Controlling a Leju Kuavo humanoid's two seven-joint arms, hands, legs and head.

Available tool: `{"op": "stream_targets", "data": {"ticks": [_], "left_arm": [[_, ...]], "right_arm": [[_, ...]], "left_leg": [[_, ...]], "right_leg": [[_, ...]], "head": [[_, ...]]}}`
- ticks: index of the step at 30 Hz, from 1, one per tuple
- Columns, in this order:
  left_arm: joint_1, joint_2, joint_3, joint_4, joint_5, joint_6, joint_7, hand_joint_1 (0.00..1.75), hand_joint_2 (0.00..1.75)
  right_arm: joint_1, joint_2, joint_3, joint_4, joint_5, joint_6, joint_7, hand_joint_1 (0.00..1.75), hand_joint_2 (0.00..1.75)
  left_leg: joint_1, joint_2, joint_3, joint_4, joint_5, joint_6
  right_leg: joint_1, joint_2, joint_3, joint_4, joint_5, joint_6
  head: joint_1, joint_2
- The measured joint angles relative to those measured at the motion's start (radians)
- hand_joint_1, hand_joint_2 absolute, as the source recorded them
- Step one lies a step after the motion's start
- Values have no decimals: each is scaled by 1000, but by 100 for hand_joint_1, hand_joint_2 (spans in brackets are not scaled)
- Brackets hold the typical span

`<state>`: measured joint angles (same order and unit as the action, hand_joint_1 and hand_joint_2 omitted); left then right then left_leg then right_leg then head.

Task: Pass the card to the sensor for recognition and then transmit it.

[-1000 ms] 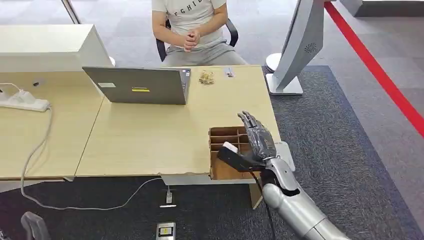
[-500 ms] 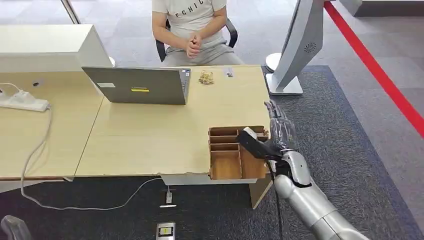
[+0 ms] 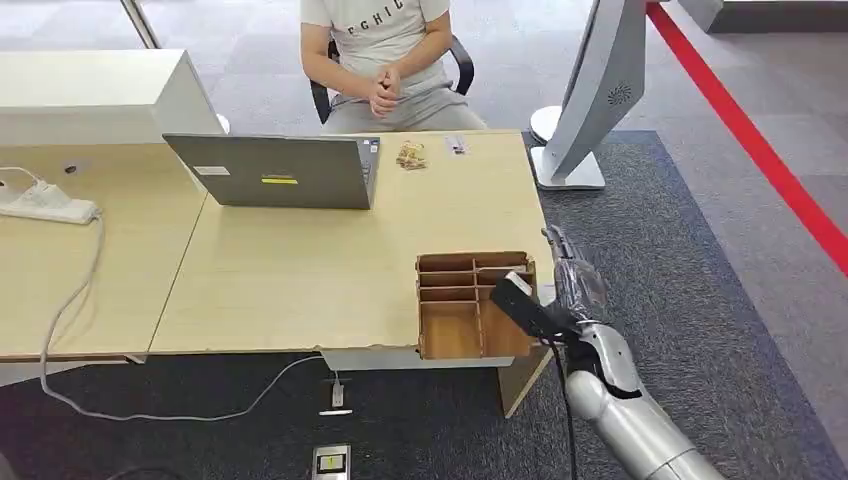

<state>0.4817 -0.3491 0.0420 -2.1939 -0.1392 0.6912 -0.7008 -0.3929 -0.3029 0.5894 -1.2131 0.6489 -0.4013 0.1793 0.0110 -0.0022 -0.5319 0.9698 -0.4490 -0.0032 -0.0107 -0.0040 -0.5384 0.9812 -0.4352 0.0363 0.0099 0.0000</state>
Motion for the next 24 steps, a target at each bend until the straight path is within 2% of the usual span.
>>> {"op": "stream_targets", "data": {"ticks": [9,24], "left_arm": [[12,-1,3,1,-22,0,0,0,175],[21,-1,3,4,-23,0,0,0,175]], "right_arm": [[-35,42,22,11,-38,11,-65,0,175],[-56,66,39,18,-50,7,-77,2,175]], "left_leg": [[0,0,0,0,0,0],[0,0,0,0,0,0]], "right_leg": [[0,0,0,0,0,0],[0,0,0,0,0,0]], "head": [[0,0],[0,0]]}}
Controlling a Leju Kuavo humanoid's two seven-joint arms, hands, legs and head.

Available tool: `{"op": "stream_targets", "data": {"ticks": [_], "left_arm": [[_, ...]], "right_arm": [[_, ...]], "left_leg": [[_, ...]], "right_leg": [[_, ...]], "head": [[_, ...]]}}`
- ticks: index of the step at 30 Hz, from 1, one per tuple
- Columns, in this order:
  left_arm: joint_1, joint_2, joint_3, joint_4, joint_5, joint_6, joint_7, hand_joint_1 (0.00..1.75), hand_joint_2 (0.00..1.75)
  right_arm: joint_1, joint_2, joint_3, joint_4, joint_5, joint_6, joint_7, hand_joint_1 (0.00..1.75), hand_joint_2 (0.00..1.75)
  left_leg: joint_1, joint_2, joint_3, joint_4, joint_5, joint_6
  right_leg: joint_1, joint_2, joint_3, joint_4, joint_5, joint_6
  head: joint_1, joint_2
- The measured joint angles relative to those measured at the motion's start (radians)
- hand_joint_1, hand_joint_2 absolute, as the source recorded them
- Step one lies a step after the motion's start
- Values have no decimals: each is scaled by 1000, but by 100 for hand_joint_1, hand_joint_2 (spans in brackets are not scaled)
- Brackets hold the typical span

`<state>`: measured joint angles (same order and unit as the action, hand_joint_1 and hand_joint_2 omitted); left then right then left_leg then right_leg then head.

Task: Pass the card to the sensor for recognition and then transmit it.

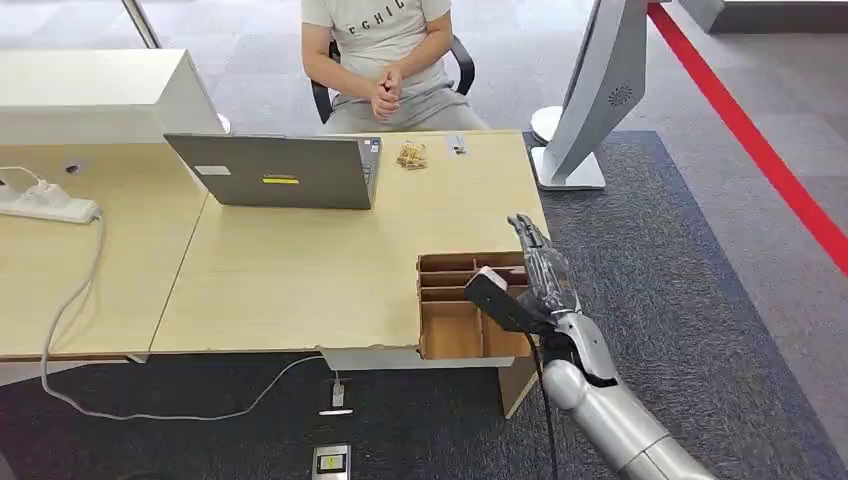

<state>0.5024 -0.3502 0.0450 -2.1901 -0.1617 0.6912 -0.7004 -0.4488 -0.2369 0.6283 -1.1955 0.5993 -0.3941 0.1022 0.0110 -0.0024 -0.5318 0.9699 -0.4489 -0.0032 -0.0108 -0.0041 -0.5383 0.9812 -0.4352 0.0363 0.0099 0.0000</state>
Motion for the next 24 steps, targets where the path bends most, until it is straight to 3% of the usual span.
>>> {"op": "stream_targets", "data": {"ticks": [10,22,23,24], "left_arm": [[14,0,-5,7,-9,0,0,0,175],[18,0,-6,8,-5,0,0,0,175],[18,0,-6,8,-6,0,0,0,175],[18,0,-13,8,-30,0,0,0,175]], "right_arm": [[-23,14,8,43,17,-6,4,12,175],[-35,26,16,93,23,-15,-15,12,175],[-36,31,19,110,24,-17,-17,17,175],[-37,42,23,142,47,-19,-17,72,175]], "left_leg": [[0,0,0,0,0,0],[0,0,0,0,0,0],[0,0,0,0,0,0],[0,0,0,0,0,0]], "right_leg": [[0,0,0,0,0,0],[0,0,0,0,0,0],[0,0,0,0,0,0],[0,0,0,0,0,0]], "head": [[0,0],[0,0],[0,0],[0,0]]}}
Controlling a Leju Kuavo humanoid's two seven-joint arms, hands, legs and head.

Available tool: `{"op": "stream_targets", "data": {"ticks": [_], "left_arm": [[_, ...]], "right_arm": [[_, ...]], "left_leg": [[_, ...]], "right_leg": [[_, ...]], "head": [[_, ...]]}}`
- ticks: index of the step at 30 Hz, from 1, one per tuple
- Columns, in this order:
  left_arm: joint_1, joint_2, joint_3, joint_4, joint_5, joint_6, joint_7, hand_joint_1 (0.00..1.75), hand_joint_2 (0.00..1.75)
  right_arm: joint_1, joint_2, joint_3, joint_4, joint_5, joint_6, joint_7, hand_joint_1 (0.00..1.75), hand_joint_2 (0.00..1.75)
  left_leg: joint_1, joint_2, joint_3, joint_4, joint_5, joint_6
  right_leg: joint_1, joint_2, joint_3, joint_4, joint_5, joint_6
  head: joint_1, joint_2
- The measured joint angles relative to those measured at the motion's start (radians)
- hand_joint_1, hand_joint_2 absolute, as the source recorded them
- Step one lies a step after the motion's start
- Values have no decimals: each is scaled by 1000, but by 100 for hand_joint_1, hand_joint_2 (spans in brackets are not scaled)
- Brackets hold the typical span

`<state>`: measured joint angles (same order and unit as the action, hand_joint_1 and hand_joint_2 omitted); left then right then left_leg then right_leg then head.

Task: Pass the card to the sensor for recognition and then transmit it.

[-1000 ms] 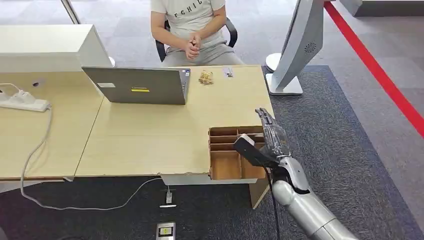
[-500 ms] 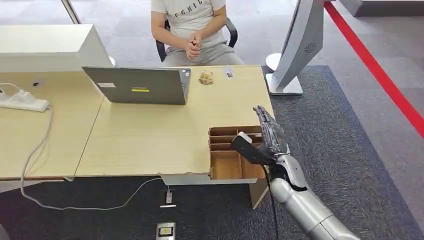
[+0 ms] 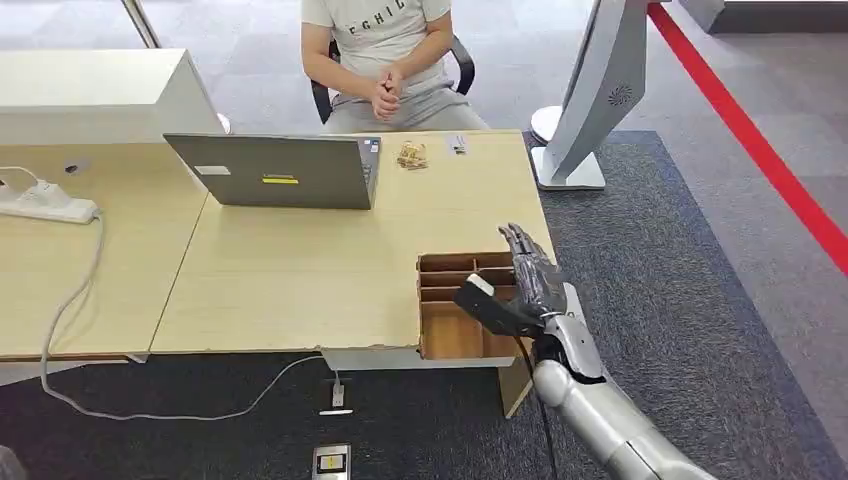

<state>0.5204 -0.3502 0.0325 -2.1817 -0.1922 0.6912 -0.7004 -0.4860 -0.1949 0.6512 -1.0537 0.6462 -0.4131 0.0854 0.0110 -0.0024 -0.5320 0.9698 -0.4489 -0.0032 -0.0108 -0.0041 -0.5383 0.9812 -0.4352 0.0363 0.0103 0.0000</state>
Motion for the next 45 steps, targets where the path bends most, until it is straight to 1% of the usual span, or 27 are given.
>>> {"op": "stream_targets", "data": {"ticks": [1,2,4,11,31,39,45], "left_arm": [[8,0,-23,4,-20,0,0,0,175],[10,0,-26,5,-23,0,0,0,175],[12,0,-38,7,-26,0,0,0,175],[18,0,-64,8,-28,0,0,0,175],[18,0,-68,17,-11,0,0,0,175],[18,0,-66,24,0,0,0,0,175],[18,0,-64,29,2,0,0,0,175]], "right_arm": [[-7,13,3,36,6,-10,-5,148,175],[-10,14,4,44,6,-12,-10,148,175],[-15,21,6,58,6,-13,-16,175,175],[-29,35,11,91,-4,-28,-33,175,175],[-38,42,14,125,-27,-62,-56,175,175],[-61,43,14,122,-18,-166,-83,175,175],[-82,35,14,68,-13,-235,-83,175,175]], "left_leg": [[0,0,0,0,0,0],[0,0,0,0,0,0],[0,0,0,0,0,0],[0,0,0,0,0,0],[0,0,0,0,0,0],[0,0,0,0,0,0],[0,0,0,0,0,0]], "right_leg": [[0,0,0,0,0,0],[0,0,0,0,0,0],[0,0,0,0,0,0],[0,0,0,0,0,0],[0,0,0,0,0,0],[0,0,0,0,0,0],[0,0,0,0,0,0]], "head": [[0,0],[0,0],[0,0],[0,0],[0,0],[0,0],[0,0]]}}
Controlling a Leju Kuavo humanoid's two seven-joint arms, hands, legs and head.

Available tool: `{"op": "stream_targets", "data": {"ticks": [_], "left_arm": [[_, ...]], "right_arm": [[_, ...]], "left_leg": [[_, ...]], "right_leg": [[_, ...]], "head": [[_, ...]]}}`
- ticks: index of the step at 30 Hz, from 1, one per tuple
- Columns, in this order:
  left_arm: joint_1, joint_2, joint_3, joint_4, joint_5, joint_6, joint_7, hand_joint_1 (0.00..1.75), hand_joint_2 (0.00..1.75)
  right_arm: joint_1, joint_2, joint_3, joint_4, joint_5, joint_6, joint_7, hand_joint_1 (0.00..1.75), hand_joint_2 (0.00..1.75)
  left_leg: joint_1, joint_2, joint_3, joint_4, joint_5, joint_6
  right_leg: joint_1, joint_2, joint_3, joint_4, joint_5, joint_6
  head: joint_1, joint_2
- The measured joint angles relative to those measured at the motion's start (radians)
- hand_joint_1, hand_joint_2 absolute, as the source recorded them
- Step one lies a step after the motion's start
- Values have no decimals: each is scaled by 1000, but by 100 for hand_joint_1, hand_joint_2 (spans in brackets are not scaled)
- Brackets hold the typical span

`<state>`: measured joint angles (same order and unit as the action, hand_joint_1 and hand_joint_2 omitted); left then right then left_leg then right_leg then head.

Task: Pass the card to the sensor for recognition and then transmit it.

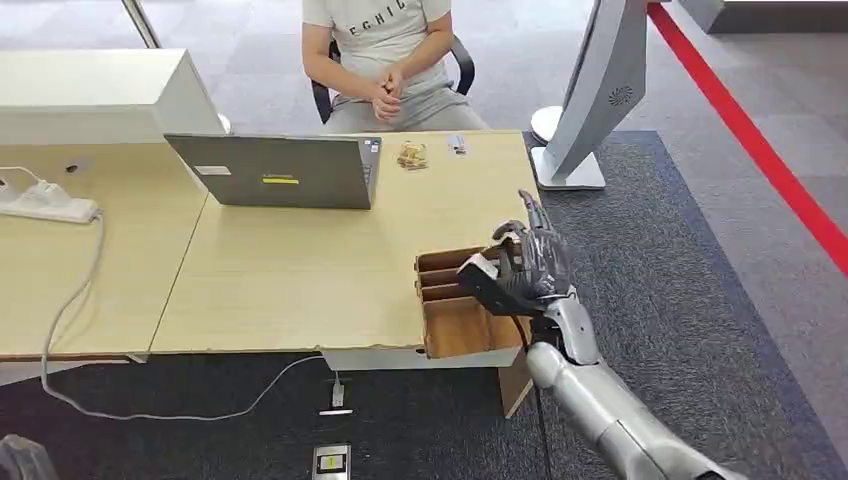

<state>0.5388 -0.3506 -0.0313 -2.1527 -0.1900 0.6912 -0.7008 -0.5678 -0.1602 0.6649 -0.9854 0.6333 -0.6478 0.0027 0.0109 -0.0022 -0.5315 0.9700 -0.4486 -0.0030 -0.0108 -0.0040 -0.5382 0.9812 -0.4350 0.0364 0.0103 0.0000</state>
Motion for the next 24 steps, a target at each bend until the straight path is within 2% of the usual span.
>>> {"op": "stream_targets", "data": {"ticks": [6,16,20,24], "left_arm": [[-5,0,6,1,30,0,0,0,175],[-38,0,54,-3,84,0,0,0,175],[-50,0,66,-8,94,0,0,0,175],[-55,0,72,-8,99,0,0,0,175]], "right_arm": [[-4,-14,-1,-88,2,-36,13,175,175],[-13,-21,-9,-198,40,-37,22,175,175],[-36,6,-5,-193,84,-36,24,175,175],[-86,71,-3,-122,198,-36,11,175,175]], "left_leg": [[0,0,0,0,0,0],[0,0,0,0,0,0],[0,0,-1,0,0,0],[0,0,0,0,1,-1]], "right_leg": [[0,0,0,0,0,0],[0,0,0,1,0,0],[0,0,0,1,0,0],[0,0,0,1,0,0]], "head": [[0,0],[0,0],[0,0],[0,0]]}}
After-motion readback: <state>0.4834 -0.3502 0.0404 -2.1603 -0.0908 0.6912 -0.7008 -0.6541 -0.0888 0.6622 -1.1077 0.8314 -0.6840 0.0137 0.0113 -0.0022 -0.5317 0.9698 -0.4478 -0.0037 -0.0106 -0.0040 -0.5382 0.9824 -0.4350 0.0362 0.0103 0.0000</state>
